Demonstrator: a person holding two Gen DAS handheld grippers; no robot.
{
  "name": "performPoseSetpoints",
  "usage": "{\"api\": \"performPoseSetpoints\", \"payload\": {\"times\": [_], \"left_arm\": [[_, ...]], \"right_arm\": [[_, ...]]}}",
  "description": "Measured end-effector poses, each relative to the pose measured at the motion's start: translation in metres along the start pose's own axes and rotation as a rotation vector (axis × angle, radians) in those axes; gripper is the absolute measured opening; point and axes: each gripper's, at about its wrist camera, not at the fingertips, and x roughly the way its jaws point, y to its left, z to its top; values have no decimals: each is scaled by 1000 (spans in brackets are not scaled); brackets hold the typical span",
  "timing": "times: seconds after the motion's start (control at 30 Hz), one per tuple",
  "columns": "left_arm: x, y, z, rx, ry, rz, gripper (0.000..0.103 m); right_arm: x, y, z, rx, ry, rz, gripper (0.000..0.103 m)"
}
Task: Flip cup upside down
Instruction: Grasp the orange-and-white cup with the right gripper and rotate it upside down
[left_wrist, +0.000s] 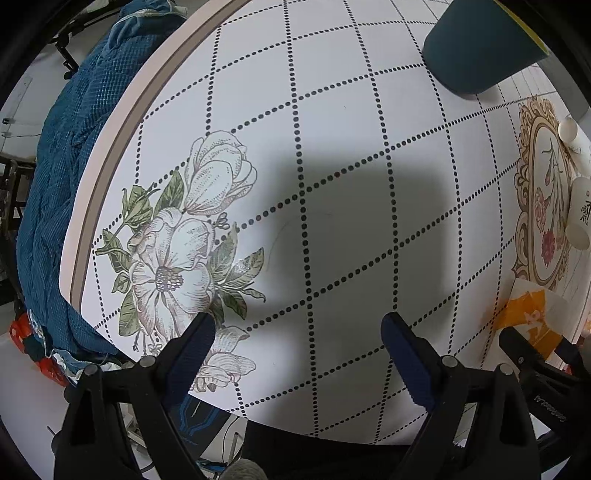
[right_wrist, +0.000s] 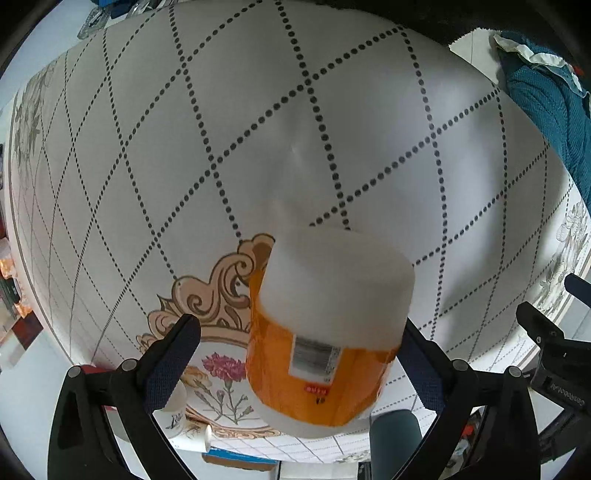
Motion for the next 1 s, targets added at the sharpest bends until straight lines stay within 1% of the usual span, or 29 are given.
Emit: {"api": "performPoseSetpoints", "payload": {"times": [0.13,0.23,0.3,0.43,0.63,0.67,0.7,0.9,1.0], "left_arm": [[1,-4,2,6,3,0,92],[1,-6,4,7,4,1,92],[1,-4,4,8,4,1,92],[2,-2,5,8,3,3,92],[2,-2,7,6,6,3,92],[2,-2,7,6,7,4,92],[2,-3,7,7,7,3,92],[3,-6,4,14,5,5,92],[3,-11,4,21,1,9,92]], "right_arm": [[1,-4,12,12,-7,7,101],[4,-7,16,26,-5,13,92],[7,-12,19,42,2,12,83],[11,-20,26,58,6,7,77],[13,-28,36,71,-6,8,76],[17,-31,25,77,-11,8,75],[17,-30,25,86,-14,9,75],[17,-40,23,173,-22,6,74],[17,-50,23,240,-21,26,74]]}}
